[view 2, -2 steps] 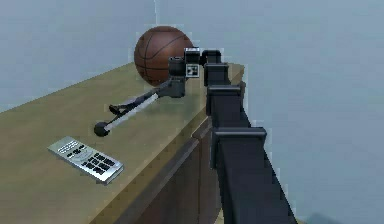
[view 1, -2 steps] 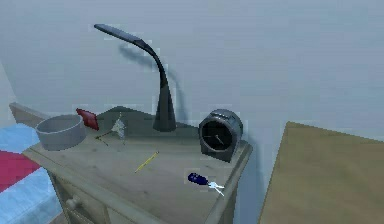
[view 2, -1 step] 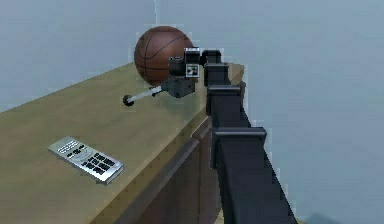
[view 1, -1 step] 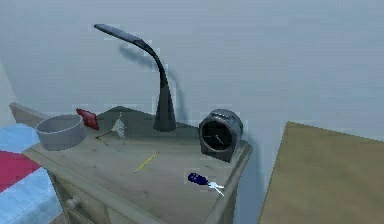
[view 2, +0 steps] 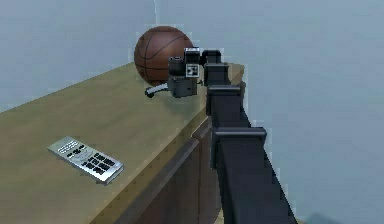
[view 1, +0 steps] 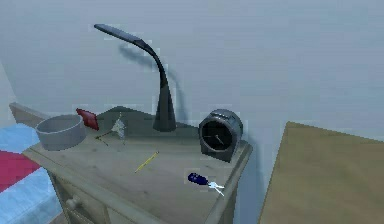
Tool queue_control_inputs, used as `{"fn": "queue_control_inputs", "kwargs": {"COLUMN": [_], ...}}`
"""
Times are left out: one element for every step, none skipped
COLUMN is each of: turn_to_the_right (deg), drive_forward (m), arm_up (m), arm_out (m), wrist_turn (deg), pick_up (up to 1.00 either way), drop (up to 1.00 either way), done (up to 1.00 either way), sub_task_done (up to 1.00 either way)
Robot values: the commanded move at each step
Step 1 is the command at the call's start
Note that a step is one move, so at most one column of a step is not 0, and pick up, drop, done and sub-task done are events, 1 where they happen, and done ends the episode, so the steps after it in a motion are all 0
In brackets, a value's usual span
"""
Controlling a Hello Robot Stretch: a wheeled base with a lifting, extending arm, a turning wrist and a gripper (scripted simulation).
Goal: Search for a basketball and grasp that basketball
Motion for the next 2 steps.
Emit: {"fn": "queue_control_inputs", "kwargs": {"turn_to_the_right": [0.0,0.0], "drive_forward": [0.00,0.00], "arm_up": [0.00,0.00], "arm_out": [0.00,0.00], "wrist_turn": [0.0,0.0], "pick_up": [1.00,0.00], "drop": [0.00,0.00], "done": [0.00,1.00], "sub_task_done": [0.00,0.00]}}
